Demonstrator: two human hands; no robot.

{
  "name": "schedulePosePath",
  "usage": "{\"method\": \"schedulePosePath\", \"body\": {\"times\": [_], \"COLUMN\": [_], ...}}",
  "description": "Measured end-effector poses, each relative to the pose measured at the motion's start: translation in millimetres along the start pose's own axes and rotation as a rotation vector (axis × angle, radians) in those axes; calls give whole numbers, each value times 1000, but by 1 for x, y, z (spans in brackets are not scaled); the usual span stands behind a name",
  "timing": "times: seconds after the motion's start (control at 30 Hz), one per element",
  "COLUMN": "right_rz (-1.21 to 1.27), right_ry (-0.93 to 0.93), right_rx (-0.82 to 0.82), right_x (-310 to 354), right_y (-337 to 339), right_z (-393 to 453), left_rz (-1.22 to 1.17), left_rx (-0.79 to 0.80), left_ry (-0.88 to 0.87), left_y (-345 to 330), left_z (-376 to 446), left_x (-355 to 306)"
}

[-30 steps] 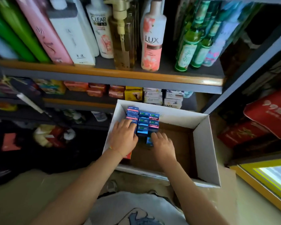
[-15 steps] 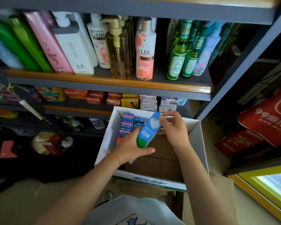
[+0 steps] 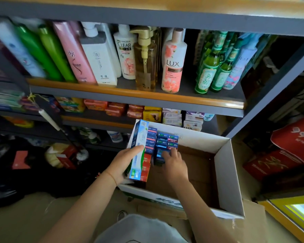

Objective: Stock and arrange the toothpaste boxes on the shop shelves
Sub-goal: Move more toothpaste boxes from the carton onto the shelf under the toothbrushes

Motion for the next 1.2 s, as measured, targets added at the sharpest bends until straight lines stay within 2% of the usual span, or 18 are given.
{"method": "schedulePosePath", "body": {"times": [0.13, 0.27, 0.37, 0.5, 0.67, 0.73, 0.83, 1.07, 1.2], "right_rz": [-85, -4, 182, 544, 893, 1098, 1292, 1272, 1248], "right_ry": [43, 43, 14, 43, 121, 114, 91, 40, 32], "right_rx": [21, -38, -110, -228, -449, -469, -394, -272, -214], "right_x": [-3, -10, -20, -22, 1, 24, 73, 260, 368], "right_y": [-9, -8, 9, 47, 108, 124, 125, 51, 12], "right_z": [0, -3, -4, -14, -36, -43, -41, -19, -8], "left_rz": [117, 103, -9, -289, -263, -271, -223, -221, -153], "left_rx": [-11, 7, 109, 211, 200, 230, 215, 226, 123], "left_ry": [-17, -84, -96, -38, -26, -34, -77, -228, -262], "left_y": [-1, -6, -9, -15, -1, 11, 34, 166, 262], "left_z": [-5, -9, -12, -22, -25, -33, -49, -125, -167], "left_x": [2, -2, -1, -3, -5, -8, -15, -21, -18]}}
Point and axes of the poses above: each hand's wrist, its own z-axis towards the middle knuckle, its own y-axis out of the back of the hand, x = y × z, the point moved 1 cm from there along z, towards the middle knuckle, and after that the axes turned 10 degrees about x, right-handed, at the moved point
